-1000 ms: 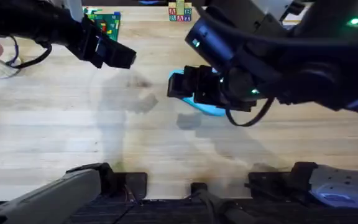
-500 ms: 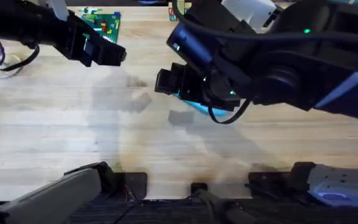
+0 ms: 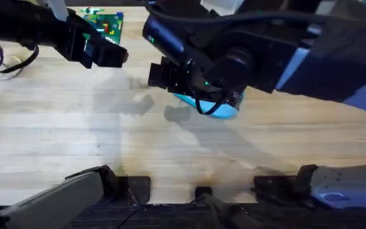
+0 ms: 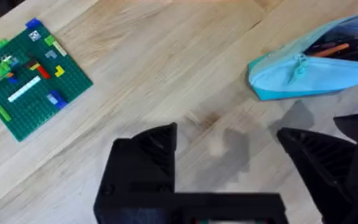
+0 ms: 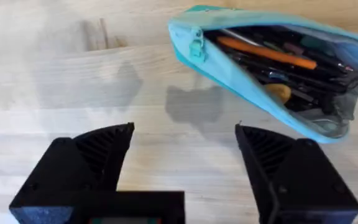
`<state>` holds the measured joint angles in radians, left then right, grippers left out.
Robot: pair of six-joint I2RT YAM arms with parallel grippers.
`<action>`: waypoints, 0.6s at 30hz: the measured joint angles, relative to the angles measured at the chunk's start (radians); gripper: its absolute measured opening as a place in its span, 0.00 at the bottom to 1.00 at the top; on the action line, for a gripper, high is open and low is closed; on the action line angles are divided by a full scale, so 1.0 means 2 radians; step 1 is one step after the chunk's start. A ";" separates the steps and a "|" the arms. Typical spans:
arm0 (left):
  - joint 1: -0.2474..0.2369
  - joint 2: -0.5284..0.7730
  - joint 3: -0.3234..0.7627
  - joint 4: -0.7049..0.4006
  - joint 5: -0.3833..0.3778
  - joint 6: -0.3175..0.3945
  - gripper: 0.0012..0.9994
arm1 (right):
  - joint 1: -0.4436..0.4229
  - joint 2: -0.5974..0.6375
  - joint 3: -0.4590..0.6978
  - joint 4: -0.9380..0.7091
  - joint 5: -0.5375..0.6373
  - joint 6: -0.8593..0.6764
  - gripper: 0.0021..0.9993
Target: Unzip the bag, pick up the pens from the table one at a time and place them inside, then zip the bag closed.
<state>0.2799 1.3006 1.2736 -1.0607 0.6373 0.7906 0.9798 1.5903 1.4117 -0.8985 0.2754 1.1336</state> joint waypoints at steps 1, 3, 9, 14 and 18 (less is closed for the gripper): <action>0.002 0.000 0.000 0.000 0.000 0.000 0.99 | 0.000 0.002 0.000 0.000 0.004 0.000 1.00; 0.008 0.000 0.000 -0.001 0.002 0.000 0.99 | 0.000 0.004 0.000 -0.001 0.014 0.001 1.00; 0.016 0.000 0.000 -0.005 0.003 0.000 0.99 | 0.000 0.008 0.001 0.006 0.040 0.006 0.99; 0.016 0.000 0.000 -0.005 0.003 0.000 0.99 | 0.000 0.031 0.004 0.012 0.048 0.010 0.99; 0.016 0.000 0.000 -0.005 0.003 0.000 0.99 | 0.000 0.050 0.004 0.019 0.049 0.012 0.99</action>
<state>0.3111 1.3006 1.2738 -1.0714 0.6441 0.7914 0.9798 1.6909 1.4204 -0.8610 0.3740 1.1574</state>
